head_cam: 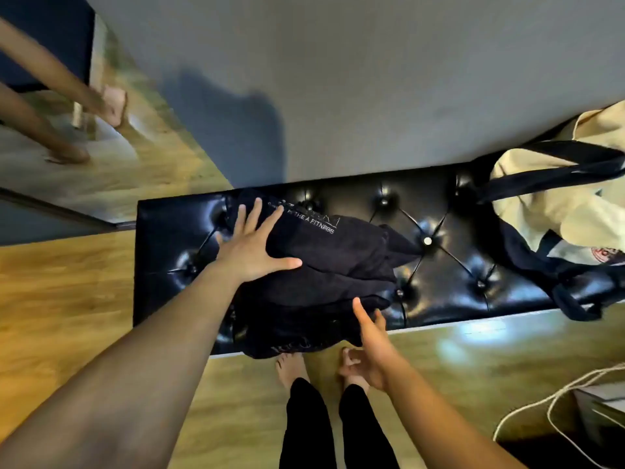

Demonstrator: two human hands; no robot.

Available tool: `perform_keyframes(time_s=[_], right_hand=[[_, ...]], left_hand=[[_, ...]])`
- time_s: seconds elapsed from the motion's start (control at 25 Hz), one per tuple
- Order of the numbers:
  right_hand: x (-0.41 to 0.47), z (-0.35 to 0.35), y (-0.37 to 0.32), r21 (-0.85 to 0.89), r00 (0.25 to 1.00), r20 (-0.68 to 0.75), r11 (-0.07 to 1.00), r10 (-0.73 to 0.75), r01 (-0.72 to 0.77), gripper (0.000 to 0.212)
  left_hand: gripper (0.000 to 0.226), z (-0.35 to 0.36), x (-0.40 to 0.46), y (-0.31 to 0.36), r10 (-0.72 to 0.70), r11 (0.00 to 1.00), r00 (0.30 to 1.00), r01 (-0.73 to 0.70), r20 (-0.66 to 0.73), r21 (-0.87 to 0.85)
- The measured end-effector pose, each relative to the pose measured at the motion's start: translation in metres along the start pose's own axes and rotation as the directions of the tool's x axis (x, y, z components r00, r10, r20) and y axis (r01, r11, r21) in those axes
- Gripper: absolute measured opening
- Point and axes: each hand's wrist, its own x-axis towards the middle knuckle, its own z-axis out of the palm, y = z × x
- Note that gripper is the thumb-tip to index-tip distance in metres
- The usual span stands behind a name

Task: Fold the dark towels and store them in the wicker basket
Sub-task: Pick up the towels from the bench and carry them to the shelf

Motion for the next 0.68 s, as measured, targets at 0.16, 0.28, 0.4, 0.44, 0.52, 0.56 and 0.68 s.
perform_keyframes(time_s=[0.16,0.28,0.4,0.44,0.52,0.56,0.68], right_hand=[[0.024,0.035,-0.024,0.331,0.988,0.153,0.942,-0.007,-0.044,0.099],[0.025,0.047,-0.074,0.44,0.964,0.231,0.898,-0.129,0.015,0.057],[0.028,0.044,-0.111,0.344,0.94,0.197,0.917,-0.28,0.201,0.067],[0.034,0.039,-0.112,0.255,0.937,0.139,0.926,-0.32,0.279,0.067],[0.043,0.028,-0.1,0.017,0.906,0.023,0.906,-0.422,0.422,0.066],[0.044,0.023,-0.091,-0.099,0.888,0.009,0.883,-0.46,0.458,0.065],[0.044,0.018,-0.066,-0.247,0.885,0.058,0.852,-0.462,0.461,0.063]], left_hand=[[0.114,0.008,0.029,0.004,-0.007,1.0,0.989,0.011,0.151,-0.027],[0.107,0.021,0.031,-0.002,-0.088,0.988,0.978,0.109,0.188,-0.106],[0.077,0.028,0.032,-0.016,-0.143,0.988,0.981,0.15,0.134,-0.045],[0.068,0.03,0.028,-0.019,-0.142,0.99,0.987,0.14,0.07,0.029],[0.062,0.03,0.021,-0.022,-0.125,0.992,0.992,0.125,-0.026,-0.02],[0.061,0.027,0.019,-0.024,-0.147,0.969,0.988,0.137,-0.034,-0.206],[0.059,0.005,0.005,-0.02,-0.27,0.523,0.957,0.241,0.11,-0.818]])
